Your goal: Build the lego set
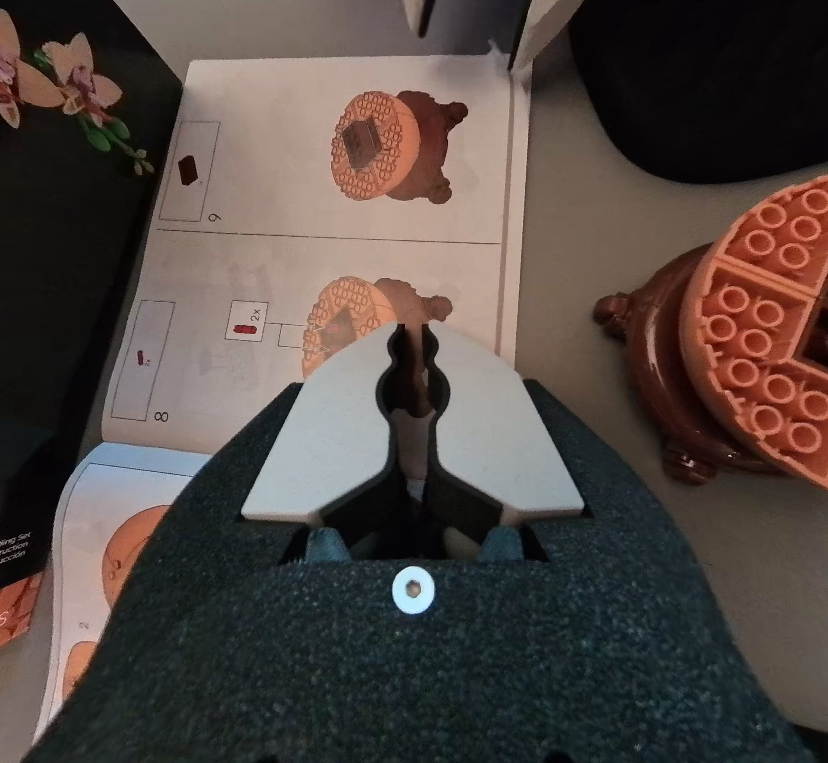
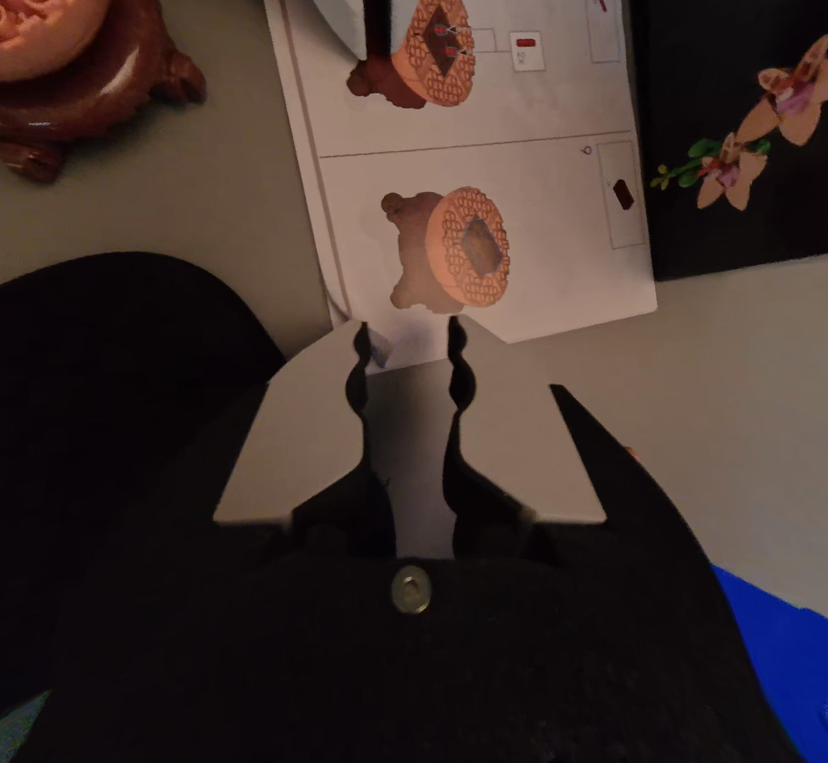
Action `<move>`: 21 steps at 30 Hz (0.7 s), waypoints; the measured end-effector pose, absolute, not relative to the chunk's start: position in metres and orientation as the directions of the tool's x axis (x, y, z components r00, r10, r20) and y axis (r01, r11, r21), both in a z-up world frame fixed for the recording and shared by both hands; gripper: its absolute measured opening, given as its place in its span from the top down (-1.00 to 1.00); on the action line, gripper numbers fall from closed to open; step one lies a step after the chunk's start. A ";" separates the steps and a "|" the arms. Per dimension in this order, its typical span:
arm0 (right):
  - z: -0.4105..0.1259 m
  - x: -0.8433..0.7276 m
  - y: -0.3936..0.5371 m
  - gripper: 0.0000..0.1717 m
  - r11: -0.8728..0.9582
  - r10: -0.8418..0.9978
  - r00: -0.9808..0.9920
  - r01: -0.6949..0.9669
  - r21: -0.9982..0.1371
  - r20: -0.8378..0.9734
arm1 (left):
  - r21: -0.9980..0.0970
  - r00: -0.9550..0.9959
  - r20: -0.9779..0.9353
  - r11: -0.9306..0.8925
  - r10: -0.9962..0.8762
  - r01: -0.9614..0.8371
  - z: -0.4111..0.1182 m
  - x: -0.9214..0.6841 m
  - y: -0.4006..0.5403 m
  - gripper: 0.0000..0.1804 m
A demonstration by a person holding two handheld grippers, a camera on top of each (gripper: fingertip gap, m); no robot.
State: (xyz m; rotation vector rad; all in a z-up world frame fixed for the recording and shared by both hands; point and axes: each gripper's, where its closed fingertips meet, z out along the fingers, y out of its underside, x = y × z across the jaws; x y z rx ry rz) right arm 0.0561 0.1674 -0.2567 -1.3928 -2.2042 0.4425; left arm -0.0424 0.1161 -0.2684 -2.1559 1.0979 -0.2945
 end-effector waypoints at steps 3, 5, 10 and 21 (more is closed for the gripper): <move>-0.259 0.057 0.161 1.00 0.464 0.884 -0.412 0.726 -0.507 0.219 | -0.679 0.624 -0.094 -0.409 -0.776 -0.610 -0.268 -0.043 0.117 0.90; -0.263 0.059 0.158 1.00 0.462 0.883 -0.430 0.730 -0.503 0.187 | -0.691 0.628 -0.098 -0.402 -0.772 -0.602 -0.267 -0.043 0.119 0.86; -0.264 0.062 0.155 1.00 0.415 0.901 -0.415 0.737 -0.533 0.127 | -0.796 0.604 -0.019 -0.353 -0.797 -0.492 -0.237 -0.016 0.121 0.60; -0.261 0.054 0.167 1.00 0.362 0.930 -0.333 0.751 -0.553 0.156 | -0.734 0.441 0.057 -0.337 -0.896 -0.590 -0.253 0.047 0.135 0.64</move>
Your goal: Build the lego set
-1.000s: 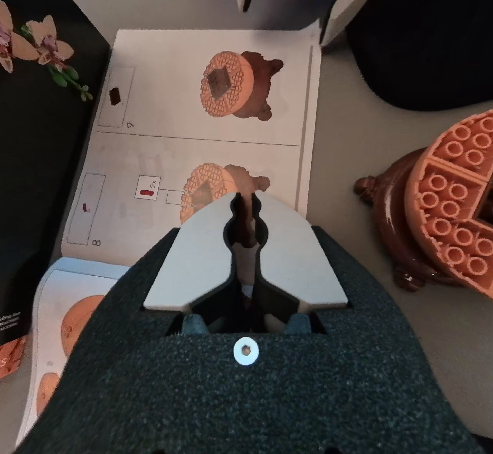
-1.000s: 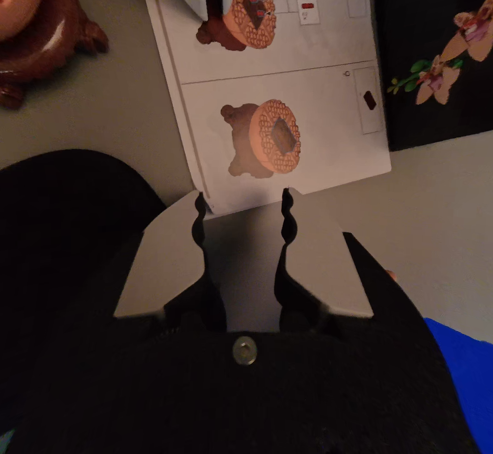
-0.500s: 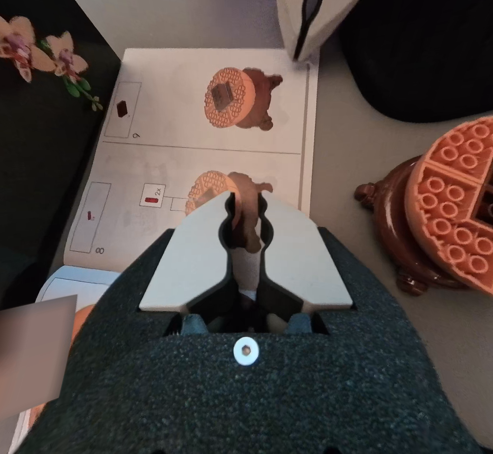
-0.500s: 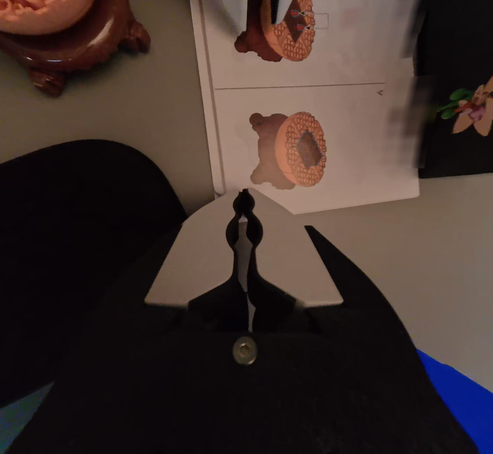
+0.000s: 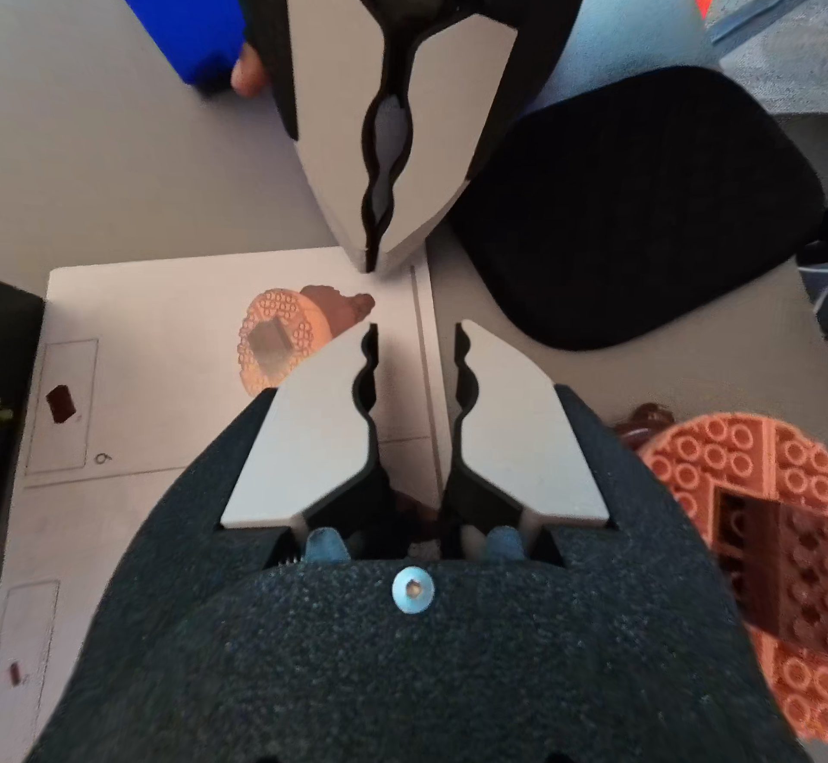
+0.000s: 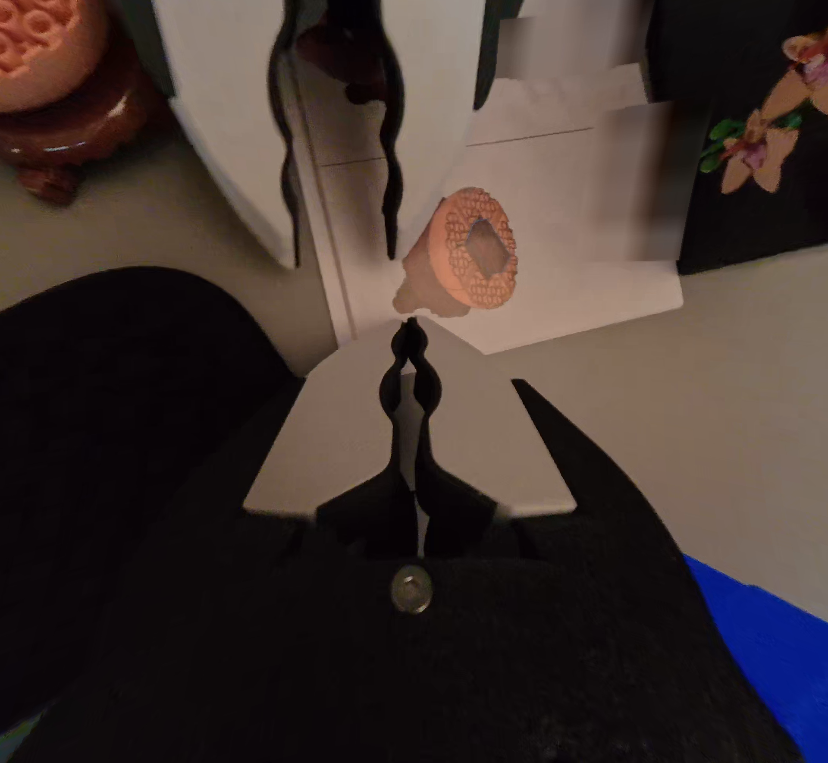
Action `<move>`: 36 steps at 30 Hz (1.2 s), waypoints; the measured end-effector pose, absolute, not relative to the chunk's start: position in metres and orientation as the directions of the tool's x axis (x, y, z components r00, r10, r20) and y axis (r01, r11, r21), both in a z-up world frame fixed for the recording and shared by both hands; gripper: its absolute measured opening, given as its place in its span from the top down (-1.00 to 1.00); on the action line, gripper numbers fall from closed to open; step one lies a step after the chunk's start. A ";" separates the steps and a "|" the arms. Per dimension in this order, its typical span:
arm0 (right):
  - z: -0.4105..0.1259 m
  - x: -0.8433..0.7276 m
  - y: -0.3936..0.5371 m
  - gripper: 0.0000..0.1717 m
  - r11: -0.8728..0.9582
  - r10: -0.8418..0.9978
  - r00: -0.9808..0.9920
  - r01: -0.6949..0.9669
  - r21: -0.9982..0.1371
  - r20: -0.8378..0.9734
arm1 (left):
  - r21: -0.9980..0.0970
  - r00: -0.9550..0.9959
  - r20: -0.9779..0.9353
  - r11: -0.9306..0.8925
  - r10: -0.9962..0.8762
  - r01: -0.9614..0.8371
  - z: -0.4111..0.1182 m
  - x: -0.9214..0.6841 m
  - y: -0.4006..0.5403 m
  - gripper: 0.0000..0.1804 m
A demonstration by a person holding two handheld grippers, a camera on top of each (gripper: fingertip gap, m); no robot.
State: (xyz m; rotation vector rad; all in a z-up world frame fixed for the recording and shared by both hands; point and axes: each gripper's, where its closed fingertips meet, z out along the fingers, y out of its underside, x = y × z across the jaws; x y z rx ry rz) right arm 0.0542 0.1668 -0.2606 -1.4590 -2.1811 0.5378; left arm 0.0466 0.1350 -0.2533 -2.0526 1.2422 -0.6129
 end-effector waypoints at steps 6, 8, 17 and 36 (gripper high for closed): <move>-0.253 0.059 0.165 0.99 0.347 0.935 -0.321 0.739 -0.577 0.151 | -0.694 0.452 0.056 -0.360 -0.890 -0.624 -0.266 0.057 0.141 0.74; -0.248 0.070 0.154 0.43 0.325 0.935 -0.350 0.764 -0.557 0.066 | -0.702 0.454 0.030 -0.342 -0.891 -0.625 -0.269 0.056 0.142 0.80; -0.267 0.080 0.168 0.63 0.515 0.857 -0.461 0.791 -0.330 0.231 | -0.721 0.440 0.064 -0.346 -0.896 -0.601 -0.269 0.055 0.140 0.81; -0.226 0.052 0.156 1.00 0.369 0.919 -0.373 0.693 -0.620 0.130 | -0.827 0.476 0.075 -0.321 -0.876 -0.461 -0.234 0.056 0.145 0.74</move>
